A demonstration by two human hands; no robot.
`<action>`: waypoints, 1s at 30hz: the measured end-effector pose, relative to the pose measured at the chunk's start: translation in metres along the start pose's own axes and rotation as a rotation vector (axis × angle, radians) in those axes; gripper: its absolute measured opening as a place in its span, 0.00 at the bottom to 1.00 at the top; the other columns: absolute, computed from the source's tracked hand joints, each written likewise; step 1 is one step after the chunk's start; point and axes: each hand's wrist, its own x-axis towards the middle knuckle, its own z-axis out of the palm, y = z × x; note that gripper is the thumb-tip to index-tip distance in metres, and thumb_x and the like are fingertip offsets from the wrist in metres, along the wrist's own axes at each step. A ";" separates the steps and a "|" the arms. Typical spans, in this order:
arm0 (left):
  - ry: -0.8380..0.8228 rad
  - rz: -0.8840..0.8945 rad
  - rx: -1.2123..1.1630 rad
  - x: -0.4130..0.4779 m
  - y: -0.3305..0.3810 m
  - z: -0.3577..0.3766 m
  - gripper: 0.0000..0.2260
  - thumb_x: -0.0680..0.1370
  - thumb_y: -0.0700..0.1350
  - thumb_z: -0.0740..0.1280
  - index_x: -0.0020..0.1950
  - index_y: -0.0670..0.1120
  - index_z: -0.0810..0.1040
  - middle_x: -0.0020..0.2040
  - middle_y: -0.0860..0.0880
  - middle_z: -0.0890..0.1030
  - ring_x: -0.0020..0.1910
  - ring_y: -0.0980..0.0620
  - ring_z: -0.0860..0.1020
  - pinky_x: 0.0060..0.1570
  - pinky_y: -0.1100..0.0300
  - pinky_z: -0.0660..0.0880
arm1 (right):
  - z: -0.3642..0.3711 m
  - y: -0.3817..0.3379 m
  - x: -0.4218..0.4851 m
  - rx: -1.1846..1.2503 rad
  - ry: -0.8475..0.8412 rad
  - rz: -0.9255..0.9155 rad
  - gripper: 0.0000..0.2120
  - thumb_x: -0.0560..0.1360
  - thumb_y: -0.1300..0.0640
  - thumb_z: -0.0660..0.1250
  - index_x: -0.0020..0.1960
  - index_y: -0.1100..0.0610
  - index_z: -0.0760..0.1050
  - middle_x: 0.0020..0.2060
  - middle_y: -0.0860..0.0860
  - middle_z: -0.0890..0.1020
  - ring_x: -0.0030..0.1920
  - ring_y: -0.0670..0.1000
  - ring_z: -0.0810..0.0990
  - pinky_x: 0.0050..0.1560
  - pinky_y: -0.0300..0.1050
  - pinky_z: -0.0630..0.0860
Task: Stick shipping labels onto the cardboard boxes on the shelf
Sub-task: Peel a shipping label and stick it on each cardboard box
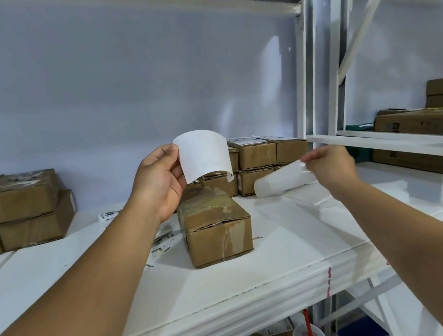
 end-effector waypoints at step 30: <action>0.010 -0.028 0.060 0.001 -0.004 -0.002 0.07 0.81 0.38 0.59 0.46 0.43 0.75 0.43 0.47 0.81 0.37 0.55 0.82 0.37 0.61 0.80 | -0.013 0.014 -0.015 -0.498 0.126 -0.019 0.13 0.75 0.54 0.65 0.59 0.48 0.74 0.60 0.56 0.69 0.64 0.59 0.64 0.62 0.53 0.60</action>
